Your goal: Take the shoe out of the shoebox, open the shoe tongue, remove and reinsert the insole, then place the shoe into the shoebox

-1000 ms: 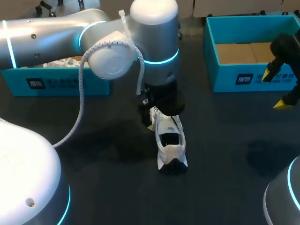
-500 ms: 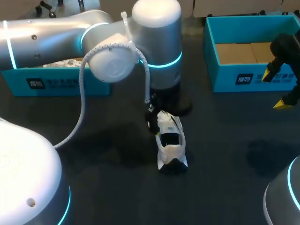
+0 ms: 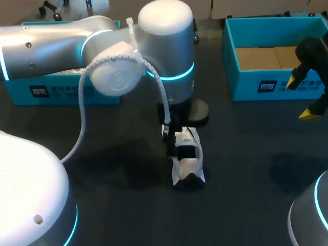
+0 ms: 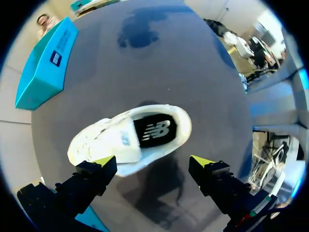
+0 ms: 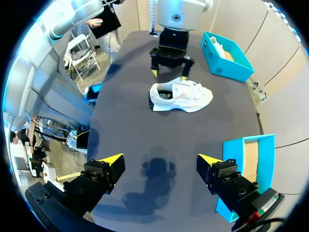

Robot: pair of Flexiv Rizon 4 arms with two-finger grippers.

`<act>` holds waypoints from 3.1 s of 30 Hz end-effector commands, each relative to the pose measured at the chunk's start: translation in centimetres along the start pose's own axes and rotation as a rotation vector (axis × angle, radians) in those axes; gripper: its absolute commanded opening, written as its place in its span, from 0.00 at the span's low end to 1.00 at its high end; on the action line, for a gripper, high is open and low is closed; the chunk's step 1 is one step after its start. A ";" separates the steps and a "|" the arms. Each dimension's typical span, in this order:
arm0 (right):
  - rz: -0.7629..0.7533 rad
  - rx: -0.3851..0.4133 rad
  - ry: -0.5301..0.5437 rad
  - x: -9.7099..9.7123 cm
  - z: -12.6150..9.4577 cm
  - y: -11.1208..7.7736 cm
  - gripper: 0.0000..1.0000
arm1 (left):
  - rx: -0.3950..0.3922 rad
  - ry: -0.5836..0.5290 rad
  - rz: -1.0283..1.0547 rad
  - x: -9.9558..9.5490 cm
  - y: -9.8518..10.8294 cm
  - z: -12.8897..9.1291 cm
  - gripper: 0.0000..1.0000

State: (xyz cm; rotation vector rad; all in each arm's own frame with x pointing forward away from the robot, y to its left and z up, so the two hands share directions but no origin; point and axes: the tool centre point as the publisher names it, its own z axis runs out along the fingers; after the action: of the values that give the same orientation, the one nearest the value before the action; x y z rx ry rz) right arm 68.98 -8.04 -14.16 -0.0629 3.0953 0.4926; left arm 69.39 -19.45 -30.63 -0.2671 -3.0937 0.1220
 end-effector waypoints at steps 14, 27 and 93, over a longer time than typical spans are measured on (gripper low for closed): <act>0.001 0.002 0.003 -0.1 0.1 0.0 1.00 | 0.013 -0.046 -0.077 5.1 -1.1 0.6 1.00; 0.001 0.002 0.003 -0.1 0.1 0.0 1.00 | -0.005 -0.044 -0.137 5.5 -2.4 4.4 1.00; 0.001 0.002 0.003 -0.1 0.1 0.0 1.00 | -0.170 0.015 -0.168 4.8 -1.6 7.2 0.00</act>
State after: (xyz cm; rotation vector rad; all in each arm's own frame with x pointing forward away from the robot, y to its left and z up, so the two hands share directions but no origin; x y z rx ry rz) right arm 68.99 -8.05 -14.16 -0.0628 3.0955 0.4927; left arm 63.53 -21.43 -39.08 -0.0110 -3.1046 -0.1558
